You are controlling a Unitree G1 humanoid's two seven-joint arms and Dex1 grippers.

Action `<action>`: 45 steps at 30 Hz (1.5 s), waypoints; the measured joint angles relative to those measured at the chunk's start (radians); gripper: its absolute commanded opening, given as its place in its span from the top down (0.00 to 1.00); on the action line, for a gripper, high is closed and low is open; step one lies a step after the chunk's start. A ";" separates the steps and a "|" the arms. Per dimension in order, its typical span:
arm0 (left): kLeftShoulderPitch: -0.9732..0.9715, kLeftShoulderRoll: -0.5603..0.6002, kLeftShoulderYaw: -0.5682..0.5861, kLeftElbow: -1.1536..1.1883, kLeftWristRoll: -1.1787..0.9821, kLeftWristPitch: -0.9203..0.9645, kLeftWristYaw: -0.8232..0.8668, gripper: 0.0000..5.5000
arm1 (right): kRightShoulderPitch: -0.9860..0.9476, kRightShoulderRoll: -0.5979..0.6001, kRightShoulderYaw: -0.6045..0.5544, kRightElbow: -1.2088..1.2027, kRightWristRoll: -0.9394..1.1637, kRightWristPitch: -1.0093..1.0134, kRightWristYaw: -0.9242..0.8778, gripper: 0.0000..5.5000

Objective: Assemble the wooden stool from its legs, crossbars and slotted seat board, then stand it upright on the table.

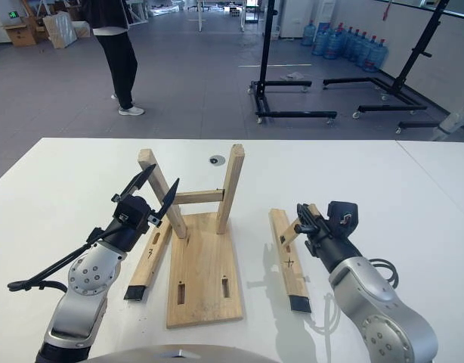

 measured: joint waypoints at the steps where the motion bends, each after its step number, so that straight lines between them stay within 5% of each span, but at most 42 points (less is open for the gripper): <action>1: -0.001 0.000 0.000 0.003 0.000 0.000 0.000 0.51 | 0.000 0.002 0.000 -0.004 -0.002 0.006 -0.007 0.93; 32: -0.023 0.012 -0.012 0.027 0.023 -0.002 -0.006 0.51 | -0.044 0.038 0.013 -0.034 -0.108 0.139 -0.070 0.93; 45: -0.027 0.010 -0.014 0.031 0.023 -0.009 0.000 0.51 | 0.036 0.077 -0.106 -0.023 -0.120 0.127 -0.046 0.93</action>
